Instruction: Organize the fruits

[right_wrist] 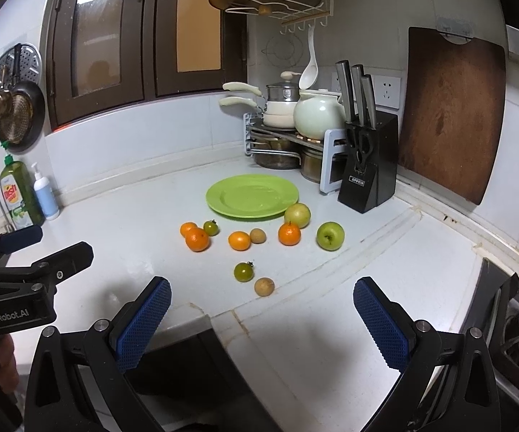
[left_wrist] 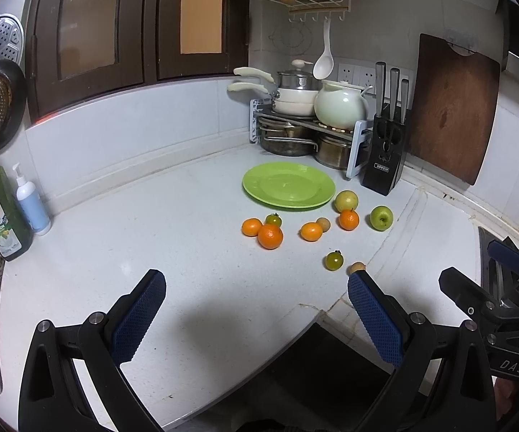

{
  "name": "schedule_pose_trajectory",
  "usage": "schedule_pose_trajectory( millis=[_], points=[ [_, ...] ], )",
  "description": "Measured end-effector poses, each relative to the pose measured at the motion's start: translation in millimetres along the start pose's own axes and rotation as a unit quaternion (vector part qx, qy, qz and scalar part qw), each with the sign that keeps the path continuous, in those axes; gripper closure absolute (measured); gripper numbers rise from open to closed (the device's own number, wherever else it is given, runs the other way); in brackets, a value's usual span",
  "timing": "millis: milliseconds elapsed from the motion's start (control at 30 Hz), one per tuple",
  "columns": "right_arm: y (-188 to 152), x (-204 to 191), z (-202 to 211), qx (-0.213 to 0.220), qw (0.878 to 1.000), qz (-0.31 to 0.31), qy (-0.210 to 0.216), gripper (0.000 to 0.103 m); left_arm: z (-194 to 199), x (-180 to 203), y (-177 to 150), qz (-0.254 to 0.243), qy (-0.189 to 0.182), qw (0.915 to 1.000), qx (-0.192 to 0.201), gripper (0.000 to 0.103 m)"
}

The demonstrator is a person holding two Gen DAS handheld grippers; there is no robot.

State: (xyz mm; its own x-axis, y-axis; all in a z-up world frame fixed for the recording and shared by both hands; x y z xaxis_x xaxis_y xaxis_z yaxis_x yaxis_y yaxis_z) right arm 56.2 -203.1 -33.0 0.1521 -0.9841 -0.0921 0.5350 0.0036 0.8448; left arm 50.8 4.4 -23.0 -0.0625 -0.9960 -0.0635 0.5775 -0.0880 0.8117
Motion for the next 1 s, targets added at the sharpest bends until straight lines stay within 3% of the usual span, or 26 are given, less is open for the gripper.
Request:
schedule_pose_trajectory(
  millis=[1000],
  points=[
    [2.9, -1.2, 0.8, 0.005, 1.000, 0.004, 0.003, 0.001, -1.5, 2.3, 1.1, 0.002, 0.002, 1.0000, 0.002, 0.000]
  ],
)
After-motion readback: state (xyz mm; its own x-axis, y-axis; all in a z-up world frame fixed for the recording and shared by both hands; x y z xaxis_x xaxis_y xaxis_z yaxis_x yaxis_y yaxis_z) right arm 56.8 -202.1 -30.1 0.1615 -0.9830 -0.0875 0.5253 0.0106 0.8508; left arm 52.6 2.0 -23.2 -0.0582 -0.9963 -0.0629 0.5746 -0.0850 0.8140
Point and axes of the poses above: each gripper's, at about its wrist camera, not at the fingertips, and z roughly against the way its jaws point, x to its right, y to its top, the point moved 7 cm from there along -z, roughly the way its jaws point, and after that the axes turned 6 degrees about -z, right-handed, at the moved point
